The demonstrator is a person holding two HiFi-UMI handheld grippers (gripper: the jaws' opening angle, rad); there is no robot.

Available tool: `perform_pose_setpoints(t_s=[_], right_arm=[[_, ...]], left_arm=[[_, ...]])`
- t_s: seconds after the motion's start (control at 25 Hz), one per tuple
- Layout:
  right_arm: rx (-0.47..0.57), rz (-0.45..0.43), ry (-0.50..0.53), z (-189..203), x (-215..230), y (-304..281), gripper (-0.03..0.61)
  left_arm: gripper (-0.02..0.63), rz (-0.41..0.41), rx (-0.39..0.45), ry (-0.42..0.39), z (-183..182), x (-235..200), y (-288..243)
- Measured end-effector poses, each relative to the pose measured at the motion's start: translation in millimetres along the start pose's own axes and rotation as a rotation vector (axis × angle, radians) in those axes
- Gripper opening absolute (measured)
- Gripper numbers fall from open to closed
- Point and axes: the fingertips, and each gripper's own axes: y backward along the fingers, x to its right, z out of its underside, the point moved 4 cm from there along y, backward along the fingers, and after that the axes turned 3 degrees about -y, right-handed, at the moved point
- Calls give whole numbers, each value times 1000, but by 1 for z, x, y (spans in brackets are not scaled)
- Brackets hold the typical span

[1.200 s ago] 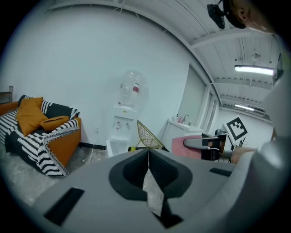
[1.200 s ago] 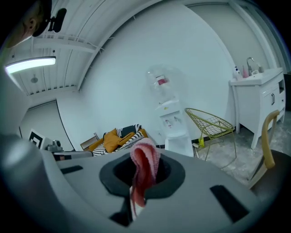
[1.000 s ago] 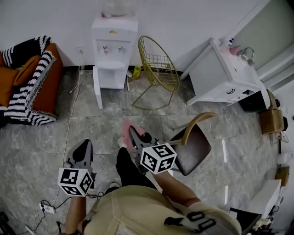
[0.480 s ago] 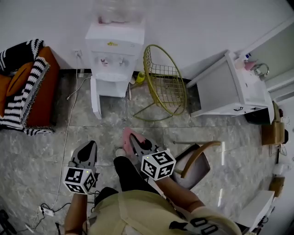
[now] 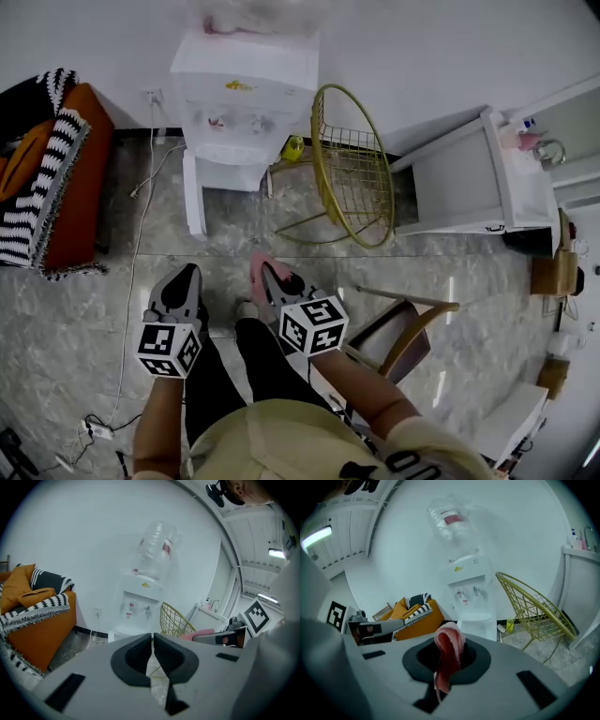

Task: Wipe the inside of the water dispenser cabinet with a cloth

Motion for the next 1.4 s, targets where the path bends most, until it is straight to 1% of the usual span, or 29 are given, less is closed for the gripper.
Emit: perform_pose_setpoints(t_s=[0.08, 0.2, 0.28, 0.4, 0.56, 0.64, 0.72, 0.8, 0.88, 0.96, 1.04, 1.2, 1.28, 1.4], right_arm=[[8, 29, -14, 1, 0, -18, 28], [1, 90, -58, 4, 6, -33, 28], [13, 148, -99, 1, 12, -45, 28], [37, 218, -132, -3, 13, -71, 28], [63, 266, -153, 5, 18, -102, 28], [77, 287, -169, 11, 33, -118, 28], [86, 296, -181, 21, 54, -136, 28], [89, 294, -150, 32, 79, -158, 28], [83, 284, -82, 42, 104, -178, 28], [69, 270, -19, 55, 127, -196, 28], [60, 253, 26, 68, 149, -215, 28], [63, 238, 89, 91, 190, -255, 28], [73, 239, 105, 100, 207, -275, 28], [99, 224, 128, 109, 226, -305, 28]], left_arm=[[17, 19, -13, 7, 4, -14, -12], [17, 61, -67, 25, 18, -26, -26], [17, 100, -90, 15, 17, -37, -45], [17, 136, -95, -11, 11, -60, -70], [17, 174, -128, -31, 25, -77, -101], [17, 180, -139, -47, 38, -78, -118], [17, 169, -136, -58, 55, -79, -137], [17, 142, -114, -56, 75, -80, -156], [17, 111, -85, -36, 99, -78, -175], [17, 98, -58, -25, 124, -72, -190], [17, 113, -45, -38, 146, -66, -206], [17, 185, -27, -53, 187, -56, -243], [17, 209, 6, -73, 199, -53, -262], [17, 202, 61, -113, 208, -53, -288]])
